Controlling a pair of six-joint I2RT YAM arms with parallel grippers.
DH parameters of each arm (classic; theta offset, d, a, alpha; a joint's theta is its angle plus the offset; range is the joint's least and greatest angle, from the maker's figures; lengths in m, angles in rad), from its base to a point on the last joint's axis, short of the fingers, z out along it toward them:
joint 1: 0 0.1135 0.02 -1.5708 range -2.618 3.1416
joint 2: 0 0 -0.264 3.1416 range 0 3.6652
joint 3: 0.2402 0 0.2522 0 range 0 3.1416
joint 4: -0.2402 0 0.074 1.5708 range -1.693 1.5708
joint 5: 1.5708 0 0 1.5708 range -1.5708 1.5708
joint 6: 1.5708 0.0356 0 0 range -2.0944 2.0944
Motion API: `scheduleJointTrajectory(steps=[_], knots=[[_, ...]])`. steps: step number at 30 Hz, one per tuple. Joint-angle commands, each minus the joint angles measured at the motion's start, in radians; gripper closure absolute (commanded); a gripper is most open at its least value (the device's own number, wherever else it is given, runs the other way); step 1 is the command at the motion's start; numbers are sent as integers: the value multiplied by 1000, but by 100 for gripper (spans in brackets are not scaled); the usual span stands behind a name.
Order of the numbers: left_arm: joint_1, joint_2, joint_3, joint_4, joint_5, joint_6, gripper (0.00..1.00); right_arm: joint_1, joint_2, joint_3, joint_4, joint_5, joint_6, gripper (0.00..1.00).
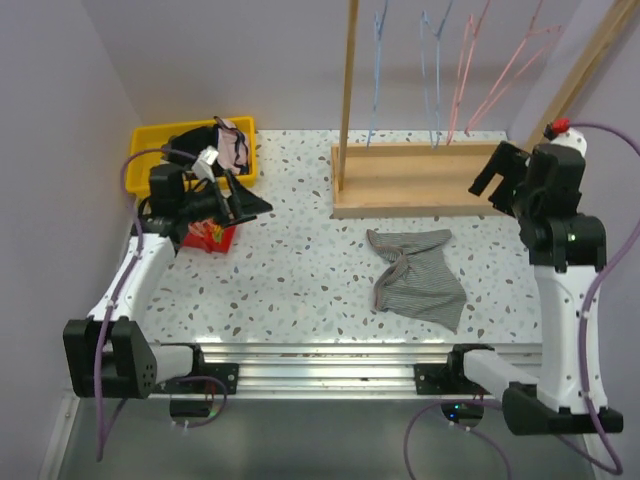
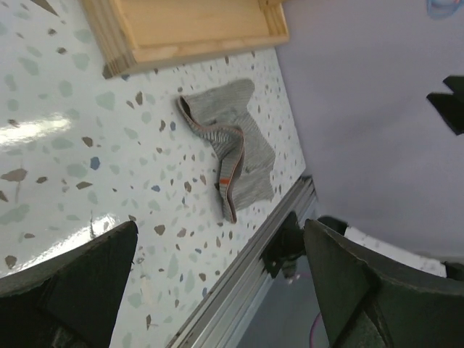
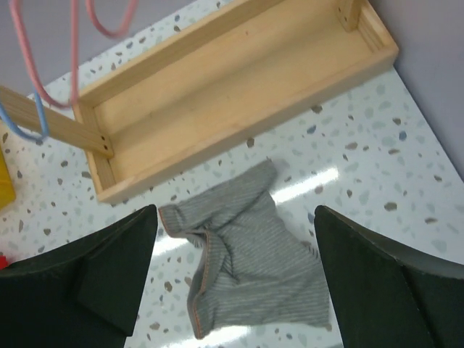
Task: Remove the underwear clipped to the hanger
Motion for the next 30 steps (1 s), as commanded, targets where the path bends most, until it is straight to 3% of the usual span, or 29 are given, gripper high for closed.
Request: scheduleJointTrajectory(steps=[1,5,8,15,19,25,30], knots=[[-217,73,97,-28,-51,101,0,11,-101,-155,-127,-14,82,7],[-433,146,106,40,-166,136,0,19,-250,-423,-189,-117,109,6],[-585,246,149,35,-273,187,0,21,-377,-527,-239,-154,135,4],[-867,519,266,115,-528,138,0,21,-577,-577,-414,-165,155,2],[-958,688,355,146,-672,97,0,21,-622,-562,-459,-168,157,1],[-1036,808,479,126,-910,80,0,19,-632,-525,-485,-171,135,1],[-1045,874,513,168,-936,95,0,19,-631,-515,-486,-168,117,1]])
